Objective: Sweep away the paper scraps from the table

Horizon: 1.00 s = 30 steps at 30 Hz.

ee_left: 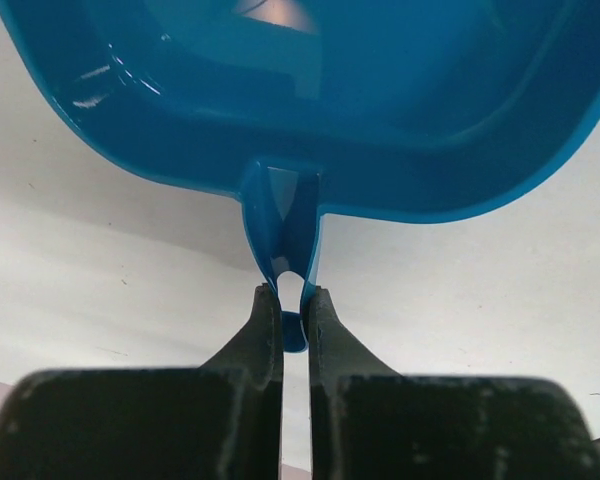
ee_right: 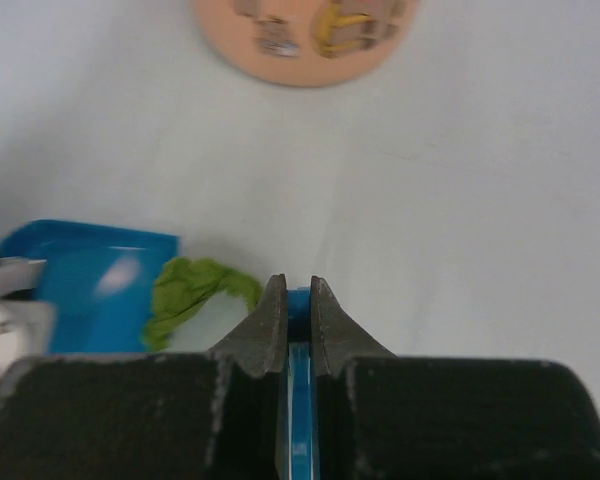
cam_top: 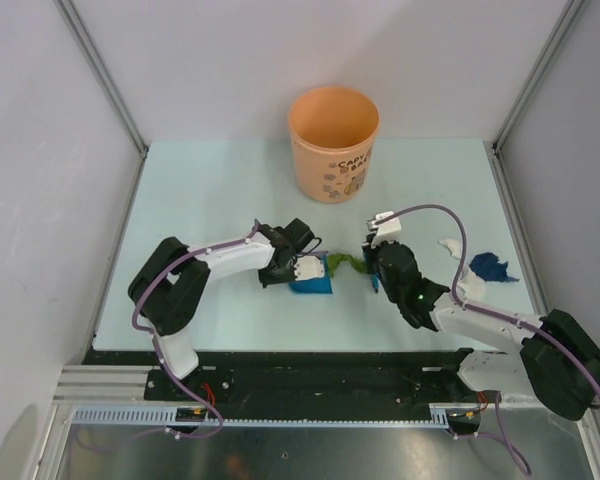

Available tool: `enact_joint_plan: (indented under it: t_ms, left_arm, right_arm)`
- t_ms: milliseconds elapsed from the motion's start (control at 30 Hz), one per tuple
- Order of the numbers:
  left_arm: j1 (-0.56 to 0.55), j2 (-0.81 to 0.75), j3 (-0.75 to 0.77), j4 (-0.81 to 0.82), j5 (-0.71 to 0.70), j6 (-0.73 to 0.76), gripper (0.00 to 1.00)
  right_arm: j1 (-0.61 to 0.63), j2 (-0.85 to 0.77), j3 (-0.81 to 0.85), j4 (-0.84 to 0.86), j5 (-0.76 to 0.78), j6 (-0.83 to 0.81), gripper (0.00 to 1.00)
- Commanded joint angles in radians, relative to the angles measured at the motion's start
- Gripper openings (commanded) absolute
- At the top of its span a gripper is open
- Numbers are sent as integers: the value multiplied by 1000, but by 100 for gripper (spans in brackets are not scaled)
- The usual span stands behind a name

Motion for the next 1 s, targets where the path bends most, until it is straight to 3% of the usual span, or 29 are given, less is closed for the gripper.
enact_joint_plan:
  t_ms: [0,167,367,700,967]
  left_arm:
    - [-9,19,30,-20,40,-17,0]
    - [-9,31,44,-21,55,-27,0]
    - [-6,16,45,-21,89,-41,0]
    - [16,-91,103,-18,218,-92,0]
    - [16,-206,203,-35,189,-101,0]
  right_arm:
    - [75,35,40,174,-166,76,0]
    - [169,94,138,200,-217,52,0]
    - [215,37,182,107,-106,-4,0]
    - [212,-335,180,-166,203,-82,0]
    - [128,-562,160,-355,318,-79,0]
